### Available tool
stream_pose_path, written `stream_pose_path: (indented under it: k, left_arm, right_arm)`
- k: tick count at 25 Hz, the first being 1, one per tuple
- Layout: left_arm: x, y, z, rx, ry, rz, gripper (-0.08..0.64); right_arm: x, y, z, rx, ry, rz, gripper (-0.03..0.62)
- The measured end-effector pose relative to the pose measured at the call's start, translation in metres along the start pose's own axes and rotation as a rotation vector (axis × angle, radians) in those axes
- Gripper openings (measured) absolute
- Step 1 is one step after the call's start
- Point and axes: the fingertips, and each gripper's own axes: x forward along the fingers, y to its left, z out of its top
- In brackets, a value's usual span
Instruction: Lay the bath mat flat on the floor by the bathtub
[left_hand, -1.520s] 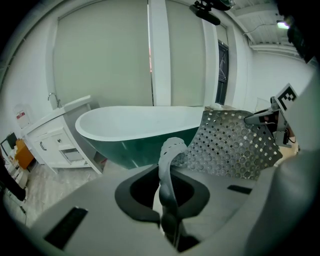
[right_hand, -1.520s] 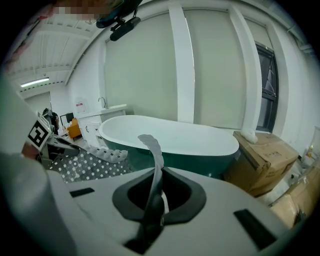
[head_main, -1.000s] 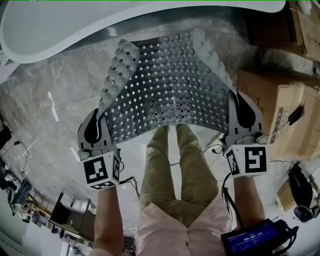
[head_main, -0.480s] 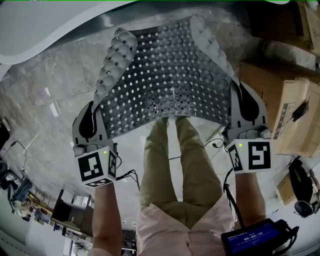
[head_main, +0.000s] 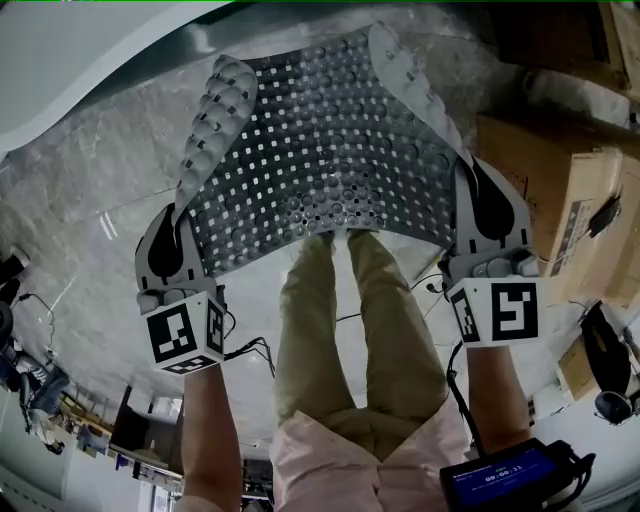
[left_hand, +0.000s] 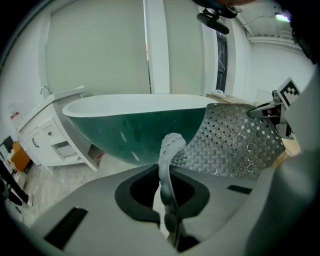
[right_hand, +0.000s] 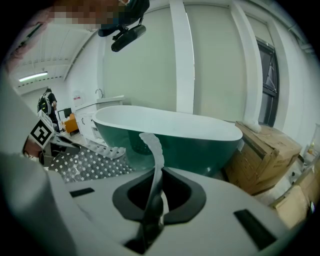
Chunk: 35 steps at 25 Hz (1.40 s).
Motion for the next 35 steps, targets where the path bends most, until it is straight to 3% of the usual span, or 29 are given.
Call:
stream_pose_path:
  k: [35]
  left_arm:
    - [-0.003, -0.005, 0.002, -0.003, -0.027, 0.010, 0.035]
  right_arm:
    - [-0.008, -0.013, 0.002, -0.024, -0.041, -0.016, 0.025]
